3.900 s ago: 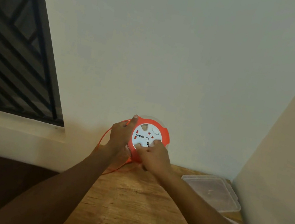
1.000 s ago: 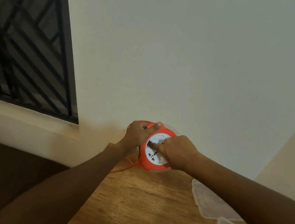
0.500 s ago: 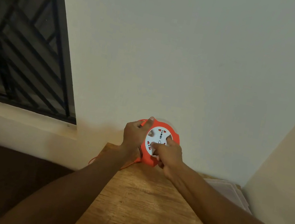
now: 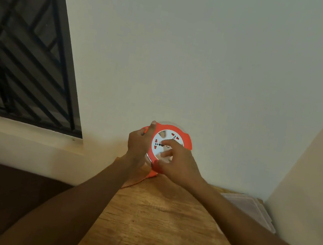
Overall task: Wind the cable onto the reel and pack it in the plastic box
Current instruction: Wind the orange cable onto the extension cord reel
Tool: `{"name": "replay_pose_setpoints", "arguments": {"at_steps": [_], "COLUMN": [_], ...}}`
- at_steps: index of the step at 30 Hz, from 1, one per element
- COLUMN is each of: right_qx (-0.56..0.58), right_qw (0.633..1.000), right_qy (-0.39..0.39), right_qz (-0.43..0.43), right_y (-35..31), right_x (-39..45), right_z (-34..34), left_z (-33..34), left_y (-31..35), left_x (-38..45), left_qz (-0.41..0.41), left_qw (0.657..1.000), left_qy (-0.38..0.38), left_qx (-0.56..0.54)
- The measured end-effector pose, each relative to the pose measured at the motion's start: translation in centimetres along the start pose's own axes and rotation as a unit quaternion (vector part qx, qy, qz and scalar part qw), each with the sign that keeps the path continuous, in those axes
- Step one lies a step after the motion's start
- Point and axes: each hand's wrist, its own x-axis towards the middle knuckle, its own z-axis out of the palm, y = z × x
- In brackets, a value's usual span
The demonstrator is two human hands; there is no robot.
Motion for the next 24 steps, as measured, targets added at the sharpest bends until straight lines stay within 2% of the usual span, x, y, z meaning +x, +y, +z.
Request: {"name": "replay_pose_setpoints", "arguments": {"at_steps": [2, 4, 7, 13, 20, 24], "right_qx": [-0.166, -0.299, -0.461, -0.599, -0.579, -0.545], "right_qw": [0.978, 0.935, 0.856, 0.754, 0.76, 0.785], "right_qy": [-0.005, -0.038, -0.093, -0.119, -0.082, -0.083], "right_qz": [-0.125, -0.189, -0.215, -0.242, -0.282, -0.283], "right_y": [0.2, 0.2, 0.5, 0.3, 1.2, 2.4], "right_x": [0.5, 1.4, 1.9, 1.4, 1.2, 1.2], "right_z": [-1.5, -2.7, -3.7, -3.2, -3.0, -2.6], "left_z": [-0.5, -0.7, -0.4, 0.0, -0.4, -0.6], "left_y": [0.8, 1.5, 2.1, 1.7, 1.9, 2.0], "left_x": [0.2, 0.3, 0.2, -0.8, -0.5, -0.6], "left_qz": [0.035, 0.067, 0.083, 0.087, 0.111, 0.117], "left_qw": [0.999, 0.995, 0.99, 0.988, 0.982, 0.977], "left_qy": [-0.024, -0.056, -0.089, -0.11, -0.104, -0.112], "left_qx": [0.024, 0.053, 0.068, 0.07, 0.111, 0.139]}}
